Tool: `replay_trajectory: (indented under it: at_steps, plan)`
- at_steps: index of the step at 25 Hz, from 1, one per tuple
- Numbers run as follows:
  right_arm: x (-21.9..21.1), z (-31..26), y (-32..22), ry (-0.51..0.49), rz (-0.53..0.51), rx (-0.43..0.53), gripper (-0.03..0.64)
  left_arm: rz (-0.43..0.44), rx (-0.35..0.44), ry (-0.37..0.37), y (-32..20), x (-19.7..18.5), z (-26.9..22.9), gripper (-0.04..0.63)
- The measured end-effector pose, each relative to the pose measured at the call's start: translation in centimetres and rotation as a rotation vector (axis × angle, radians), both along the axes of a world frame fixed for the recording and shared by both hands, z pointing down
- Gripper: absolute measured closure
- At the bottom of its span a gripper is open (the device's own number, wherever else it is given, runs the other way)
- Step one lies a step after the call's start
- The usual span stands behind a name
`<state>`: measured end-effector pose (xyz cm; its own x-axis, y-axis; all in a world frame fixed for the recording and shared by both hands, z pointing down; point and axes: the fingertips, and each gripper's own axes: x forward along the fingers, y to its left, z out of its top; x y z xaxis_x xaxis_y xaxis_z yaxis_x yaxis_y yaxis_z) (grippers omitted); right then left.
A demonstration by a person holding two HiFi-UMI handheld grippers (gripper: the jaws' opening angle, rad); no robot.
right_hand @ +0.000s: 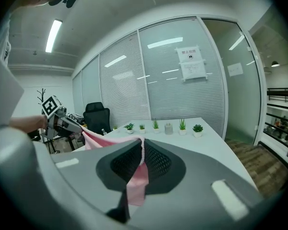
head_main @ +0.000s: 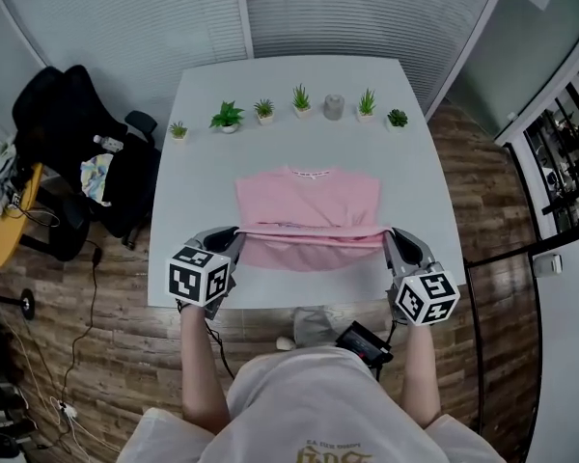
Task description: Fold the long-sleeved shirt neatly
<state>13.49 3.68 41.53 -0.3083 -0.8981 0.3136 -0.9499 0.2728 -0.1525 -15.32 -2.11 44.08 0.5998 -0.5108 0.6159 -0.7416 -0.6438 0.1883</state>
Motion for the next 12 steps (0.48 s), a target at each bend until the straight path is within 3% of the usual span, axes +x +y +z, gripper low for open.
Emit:
replay_trajectory:
  at_steps: [12]
  plan:
    - [1.2,0.9,-8.4,-0.016,-0.001,-0.015,0.592,0.007,-0.015,-0.026,-8.0,1.3,0.8,0.554]
